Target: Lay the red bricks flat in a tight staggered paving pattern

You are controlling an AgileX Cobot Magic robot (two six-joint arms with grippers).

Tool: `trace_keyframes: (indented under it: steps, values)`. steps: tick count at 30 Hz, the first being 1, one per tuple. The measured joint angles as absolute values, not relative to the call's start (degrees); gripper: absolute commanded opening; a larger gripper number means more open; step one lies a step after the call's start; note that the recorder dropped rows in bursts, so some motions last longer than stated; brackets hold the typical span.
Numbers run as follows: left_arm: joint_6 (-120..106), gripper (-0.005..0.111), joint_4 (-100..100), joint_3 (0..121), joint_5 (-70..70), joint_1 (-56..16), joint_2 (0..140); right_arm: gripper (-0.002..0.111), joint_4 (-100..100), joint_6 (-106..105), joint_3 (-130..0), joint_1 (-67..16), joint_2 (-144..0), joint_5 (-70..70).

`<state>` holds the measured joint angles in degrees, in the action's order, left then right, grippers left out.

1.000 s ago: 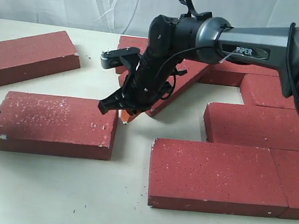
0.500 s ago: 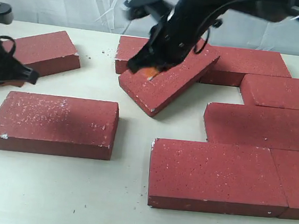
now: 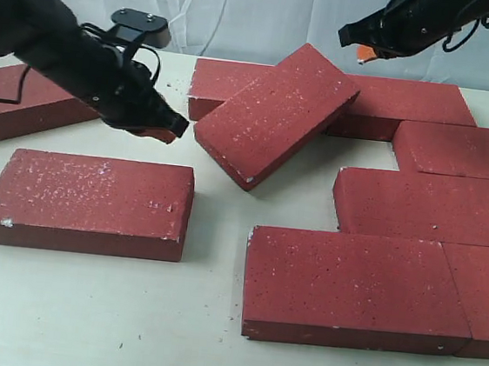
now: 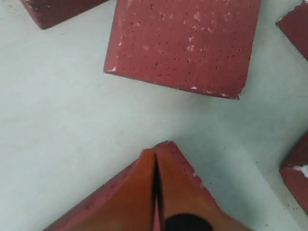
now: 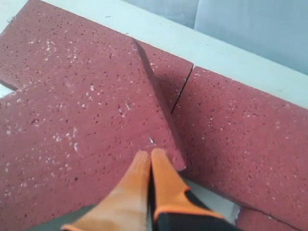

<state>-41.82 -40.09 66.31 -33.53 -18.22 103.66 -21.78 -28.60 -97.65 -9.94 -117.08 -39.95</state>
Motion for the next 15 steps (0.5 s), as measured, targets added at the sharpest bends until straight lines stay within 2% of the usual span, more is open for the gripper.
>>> trace_keyframes:
  steps: [10,15]
  values:
    - [-41.9,0.000,-40.1,77.7,-37.5,-19.5,115.4,-0.001,-18.1,-26.8,-116.9,-9.7,-131.4,-46.3]
    - [-41.4,0.000,-39.8,80.9,-38.3,-20.4,118.0,-0.001,-16.8,-26.2,-122.3,-9.4,-136.8,-48.5]
